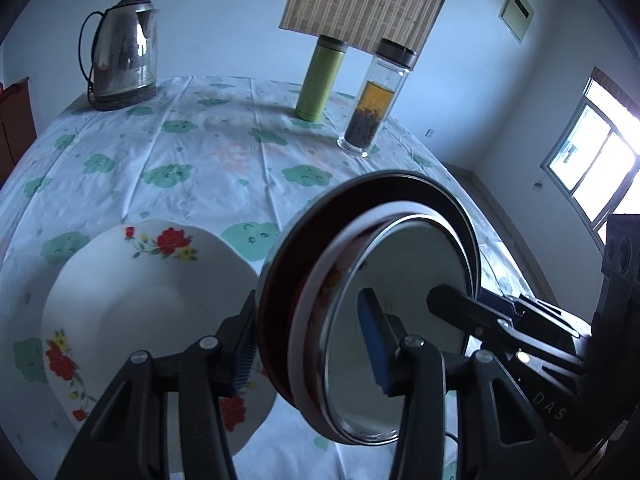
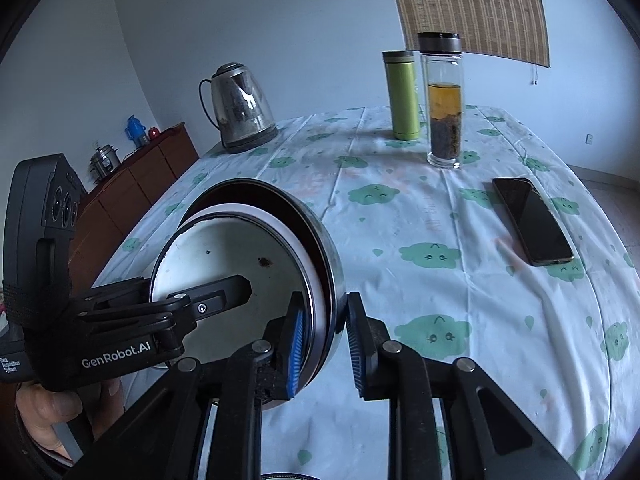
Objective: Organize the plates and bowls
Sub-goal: 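Lift and tilt the bowl stack with both grippers toward the red-flower white dish, then lower the bowl stack onto the red-flower white dish with both grippers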
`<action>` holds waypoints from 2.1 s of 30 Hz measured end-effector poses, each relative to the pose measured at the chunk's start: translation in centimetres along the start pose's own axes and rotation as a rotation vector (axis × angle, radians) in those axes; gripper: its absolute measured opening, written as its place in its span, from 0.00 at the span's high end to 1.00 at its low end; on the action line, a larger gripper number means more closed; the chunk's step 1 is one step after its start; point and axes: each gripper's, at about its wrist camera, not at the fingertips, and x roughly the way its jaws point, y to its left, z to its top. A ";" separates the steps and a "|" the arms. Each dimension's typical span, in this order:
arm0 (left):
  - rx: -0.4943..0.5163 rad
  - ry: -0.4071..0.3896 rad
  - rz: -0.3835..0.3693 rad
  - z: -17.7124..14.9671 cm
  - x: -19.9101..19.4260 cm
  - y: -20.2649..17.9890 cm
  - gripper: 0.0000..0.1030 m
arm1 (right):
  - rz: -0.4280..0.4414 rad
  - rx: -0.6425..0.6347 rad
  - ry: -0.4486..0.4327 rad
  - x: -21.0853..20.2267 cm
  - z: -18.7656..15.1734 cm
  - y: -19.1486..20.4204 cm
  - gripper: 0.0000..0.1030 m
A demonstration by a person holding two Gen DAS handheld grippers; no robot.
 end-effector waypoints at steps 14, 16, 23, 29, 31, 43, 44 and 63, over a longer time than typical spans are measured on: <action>-0.063 -0.030 0.068 -1.7 -3.3 4.0 0.56 | 0.061 -0.095 0.013 1.0 0.6 5.4 0.79; -0.064 -0.036 0.075 -1.8 -3.7 4.3 0.56 | 0.066 -0.100 0.011 1.2 0.7 5.9 0.79; -0.063 -0.056 0.100 -2.0 -4.9 4.8 0.56 | 0.075 -0.128 0.011 1.1 0.9 7.2 0.79; -0.074 -0.056 0.121 -2.2 -5.4 5.7 0.56 | 0.086 -0.152 0.022 1.6 0.9 8.2 0.79; -0.076 -0.054 0.131 -2.2 -5.5 6.0 0.56 | 0.094 -0.160 0.032 2.0 0.9 8.5 0.79; -0.129 0.014 0.141 -2.5 -4.8 8.7 0.56 | 0.126 -0.220 0.139 4.9 1.8 10.3 0.79; -0.133 0.021 0.142 -2.6 -4.6 8.9 0.56 | 0.129 -0.221 0.147 5.2 1.9 10.2 0.79; -0.209 0.075 0.052 -2.3 -2.1 12.4 0.54 | 0.153 -0.243 0.211 8.7 4.0 11.2 0.76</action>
